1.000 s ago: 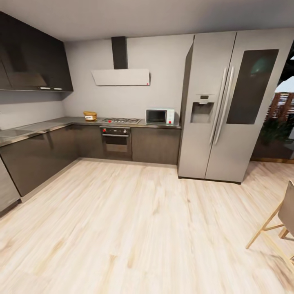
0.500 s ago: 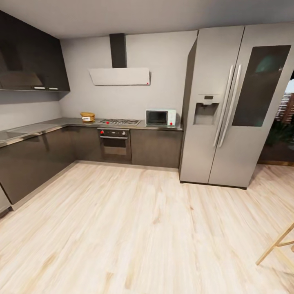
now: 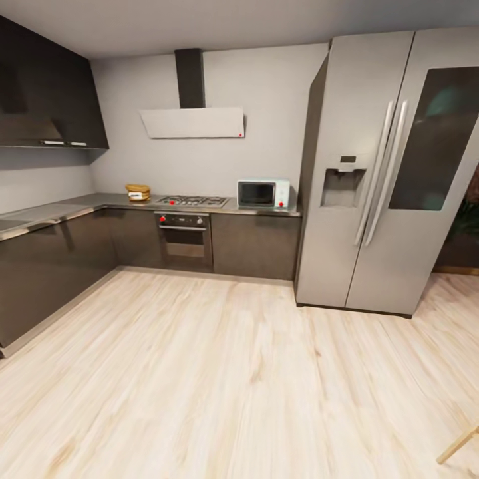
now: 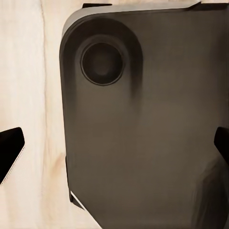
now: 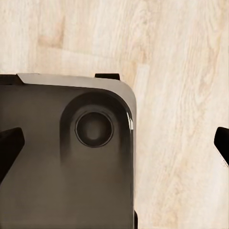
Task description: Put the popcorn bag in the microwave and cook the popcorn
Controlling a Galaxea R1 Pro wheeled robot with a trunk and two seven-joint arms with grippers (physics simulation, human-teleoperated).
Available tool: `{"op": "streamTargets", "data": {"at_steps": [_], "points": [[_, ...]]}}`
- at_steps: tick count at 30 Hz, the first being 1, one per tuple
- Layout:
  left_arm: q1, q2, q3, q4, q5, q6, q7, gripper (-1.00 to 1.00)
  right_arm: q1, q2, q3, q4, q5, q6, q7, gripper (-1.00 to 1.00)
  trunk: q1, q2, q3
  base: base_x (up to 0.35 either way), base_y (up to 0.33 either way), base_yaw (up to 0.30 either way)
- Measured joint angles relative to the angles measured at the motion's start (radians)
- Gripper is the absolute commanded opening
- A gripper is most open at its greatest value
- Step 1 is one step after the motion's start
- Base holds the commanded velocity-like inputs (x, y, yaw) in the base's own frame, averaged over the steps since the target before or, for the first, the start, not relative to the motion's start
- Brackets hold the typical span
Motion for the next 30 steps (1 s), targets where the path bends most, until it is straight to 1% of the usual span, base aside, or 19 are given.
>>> {"op": "streamTargets", "data": {"at_steps": [30], "points": [[0.000, 0.000, 0.000, 0.000, 0.000, 0.000, 0.000, 1.00, 0.000, 0.000, 0.000, 0.000, 0.000, 0.000, 0.000, 1.00, 0.000, 0.000, 0.000, 0.340, 0.000, 0.000]]}}
